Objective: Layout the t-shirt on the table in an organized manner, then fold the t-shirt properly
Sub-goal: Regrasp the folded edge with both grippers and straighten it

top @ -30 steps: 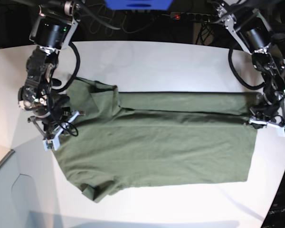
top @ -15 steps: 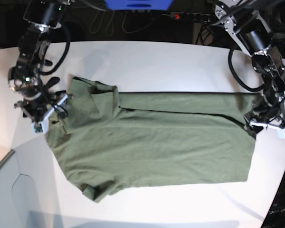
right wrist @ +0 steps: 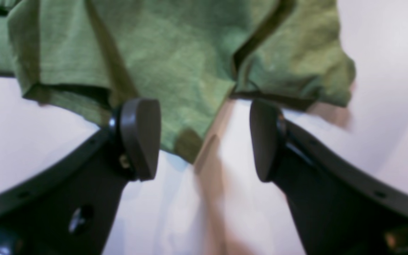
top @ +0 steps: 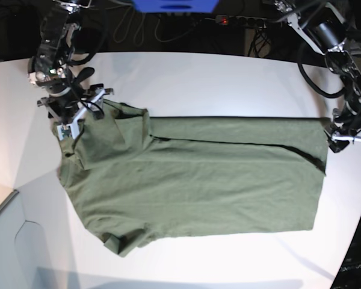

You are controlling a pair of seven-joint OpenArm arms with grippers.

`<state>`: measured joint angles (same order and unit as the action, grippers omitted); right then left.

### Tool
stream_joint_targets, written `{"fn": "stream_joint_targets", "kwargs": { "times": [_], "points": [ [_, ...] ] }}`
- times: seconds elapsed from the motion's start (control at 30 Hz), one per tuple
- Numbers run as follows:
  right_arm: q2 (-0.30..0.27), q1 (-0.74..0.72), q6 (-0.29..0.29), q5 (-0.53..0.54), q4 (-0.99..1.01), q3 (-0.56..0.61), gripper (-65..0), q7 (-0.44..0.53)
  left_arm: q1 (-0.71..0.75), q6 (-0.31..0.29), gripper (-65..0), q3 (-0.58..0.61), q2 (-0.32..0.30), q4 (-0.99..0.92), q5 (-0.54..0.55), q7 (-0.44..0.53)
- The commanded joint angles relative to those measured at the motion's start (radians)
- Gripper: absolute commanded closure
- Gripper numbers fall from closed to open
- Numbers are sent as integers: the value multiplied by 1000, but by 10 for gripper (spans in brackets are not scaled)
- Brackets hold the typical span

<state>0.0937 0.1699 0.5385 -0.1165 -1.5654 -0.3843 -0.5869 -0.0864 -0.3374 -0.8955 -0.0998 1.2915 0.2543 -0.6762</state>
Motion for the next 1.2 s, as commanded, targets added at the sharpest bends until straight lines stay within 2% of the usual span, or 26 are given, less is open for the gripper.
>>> {"fn": "stream_joint_targets", "kwargs": {
  "times": [0.0, 0.2, 0.3, 0.4, 0.53, 0.57, 0.8, 0.9, 1.03, 1.17],
  "points": [
    [-4, -10, 15, 8, 7, 0, -395, 8, -13, -9, -376, -4, -13, -3, 7, 19],
    [-4, -13, 15, 8, 67, 0, -394, 12, -19, -9, -376, -1, -48, -102, 15, 19],
    [-4, -5, 15, 10, 70, 29, -356, 9, -19, -9, -376, -4, -50, -114, 9, 20],
    [-8, -2, 15, 7, 70, 66, -250, 9, -19, -9, -376, -4, -50, -115, 6, 26],
    [-8, -2, 15, 7, 70, 71, -25, 9, -19, -1, -375, 2, -48, -137, 6, 106],
    [-8, -2, 15, 7, 69, 67, 0, 9, -20, -1, -375, 2, -48, -157, 6, 115],
    [-10, -2, 15, 10, 15, 63, 0, 18, -54, -2, -358, 2, -61, -283, 4, 123],
    [-10, -14, 15, 11, -69, 63, 0, 18, -62, -4, -265, 2, -64, -316, 6, 125],
    [-7, -108, 15, 11, -128, 64, 0, 9, -62, -7, -150, 2, -64, -323, 6, 125],
    [-8, -224, 15, 7, -92, 64, 0, 9, -62, -7, -115, 2, -64, -323, 6, 125]
  ]
}}
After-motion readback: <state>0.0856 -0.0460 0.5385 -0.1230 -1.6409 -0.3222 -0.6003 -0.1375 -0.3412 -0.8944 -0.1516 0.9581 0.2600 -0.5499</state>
